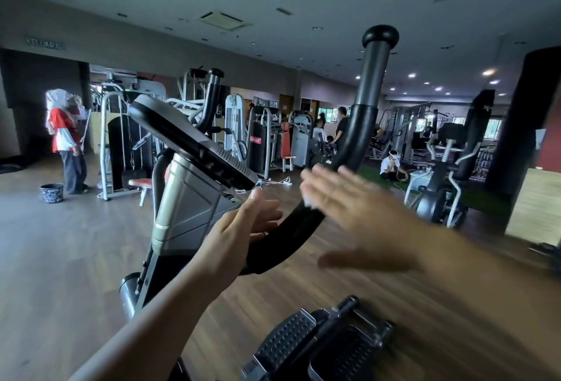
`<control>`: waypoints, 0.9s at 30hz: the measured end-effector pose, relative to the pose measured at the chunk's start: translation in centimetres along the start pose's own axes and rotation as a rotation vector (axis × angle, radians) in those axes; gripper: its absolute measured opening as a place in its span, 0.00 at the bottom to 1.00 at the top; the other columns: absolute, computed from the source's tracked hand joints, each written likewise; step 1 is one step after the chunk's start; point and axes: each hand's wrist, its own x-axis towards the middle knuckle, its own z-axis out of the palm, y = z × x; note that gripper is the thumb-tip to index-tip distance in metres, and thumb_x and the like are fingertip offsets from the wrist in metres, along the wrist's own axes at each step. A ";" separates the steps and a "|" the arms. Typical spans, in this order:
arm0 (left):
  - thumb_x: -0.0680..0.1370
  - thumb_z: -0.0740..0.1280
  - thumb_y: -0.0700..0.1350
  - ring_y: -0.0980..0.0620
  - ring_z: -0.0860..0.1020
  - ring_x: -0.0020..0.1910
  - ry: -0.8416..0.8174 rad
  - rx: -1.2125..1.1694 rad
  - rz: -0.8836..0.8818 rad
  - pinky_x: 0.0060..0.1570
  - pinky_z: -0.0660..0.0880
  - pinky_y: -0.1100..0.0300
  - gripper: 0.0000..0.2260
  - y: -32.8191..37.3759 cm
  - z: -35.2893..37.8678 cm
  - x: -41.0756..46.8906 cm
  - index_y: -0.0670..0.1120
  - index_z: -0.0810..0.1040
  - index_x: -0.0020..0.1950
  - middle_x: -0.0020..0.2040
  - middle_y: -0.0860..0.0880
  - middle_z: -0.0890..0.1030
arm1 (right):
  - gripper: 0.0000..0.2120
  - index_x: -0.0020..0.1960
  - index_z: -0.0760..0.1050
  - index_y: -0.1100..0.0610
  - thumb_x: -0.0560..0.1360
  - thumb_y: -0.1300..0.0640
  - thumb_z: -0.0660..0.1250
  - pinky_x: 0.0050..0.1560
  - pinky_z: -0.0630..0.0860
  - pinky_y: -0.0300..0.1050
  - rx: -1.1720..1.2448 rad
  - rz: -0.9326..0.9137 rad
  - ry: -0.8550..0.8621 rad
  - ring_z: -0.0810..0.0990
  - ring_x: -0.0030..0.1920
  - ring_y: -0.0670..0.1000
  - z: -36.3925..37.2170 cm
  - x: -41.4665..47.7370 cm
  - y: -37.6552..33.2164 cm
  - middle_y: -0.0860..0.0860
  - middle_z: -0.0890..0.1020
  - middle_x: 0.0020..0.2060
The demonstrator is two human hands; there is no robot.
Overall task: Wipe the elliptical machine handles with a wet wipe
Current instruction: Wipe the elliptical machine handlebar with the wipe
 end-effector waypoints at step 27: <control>0.81 0.53 0.68 0.53 0.84 0.59 0.078 -0.049 -0.030 0.69 0.74 0.48 0.29 -1.3 -1.3 -0.8 0.49 0.83 0.61 0.56 0.50 0.87 | 0.39 0.62 0.78 0.48 0.70 0.19 0.54 0.85 0.44 0.54 0.083 -0.095 -0.164 0.77 0.65 0.43 -3.9 4.6 -5.4 0.42 0.80 0.55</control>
